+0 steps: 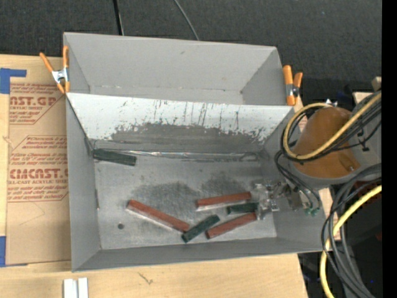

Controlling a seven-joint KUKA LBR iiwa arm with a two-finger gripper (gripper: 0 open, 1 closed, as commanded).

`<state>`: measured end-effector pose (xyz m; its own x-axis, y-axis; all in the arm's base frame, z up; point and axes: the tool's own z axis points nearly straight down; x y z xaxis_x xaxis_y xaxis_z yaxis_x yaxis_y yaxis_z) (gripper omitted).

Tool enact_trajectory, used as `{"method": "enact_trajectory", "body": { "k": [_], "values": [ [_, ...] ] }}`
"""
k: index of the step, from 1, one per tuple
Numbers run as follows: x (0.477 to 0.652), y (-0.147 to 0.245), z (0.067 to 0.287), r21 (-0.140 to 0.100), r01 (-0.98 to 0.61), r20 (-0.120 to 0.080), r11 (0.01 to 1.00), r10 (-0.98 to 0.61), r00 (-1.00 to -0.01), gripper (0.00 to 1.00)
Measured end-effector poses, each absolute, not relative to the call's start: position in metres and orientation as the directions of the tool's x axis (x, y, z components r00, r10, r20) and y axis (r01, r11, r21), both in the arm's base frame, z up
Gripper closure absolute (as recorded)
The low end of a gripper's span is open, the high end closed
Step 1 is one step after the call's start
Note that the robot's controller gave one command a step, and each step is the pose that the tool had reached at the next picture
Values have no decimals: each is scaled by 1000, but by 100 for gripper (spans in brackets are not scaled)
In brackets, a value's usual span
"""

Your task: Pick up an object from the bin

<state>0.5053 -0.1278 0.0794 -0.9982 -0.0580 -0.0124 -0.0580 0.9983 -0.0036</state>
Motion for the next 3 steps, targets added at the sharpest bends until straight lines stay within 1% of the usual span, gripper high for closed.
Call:
{"method": "enact_trajectory", "body": {
  "k": [1, 2, 3],
  "values": [
    [524, -100, 237, -1, -78, -4, 997, -78, -997, 100],
    [524, -100, 236, -1, -77, -3, 997, -77, -997, 100],
    [505, -94, 144, 0, -126, 1, 992, -126, -992, 0]
  ]
}}
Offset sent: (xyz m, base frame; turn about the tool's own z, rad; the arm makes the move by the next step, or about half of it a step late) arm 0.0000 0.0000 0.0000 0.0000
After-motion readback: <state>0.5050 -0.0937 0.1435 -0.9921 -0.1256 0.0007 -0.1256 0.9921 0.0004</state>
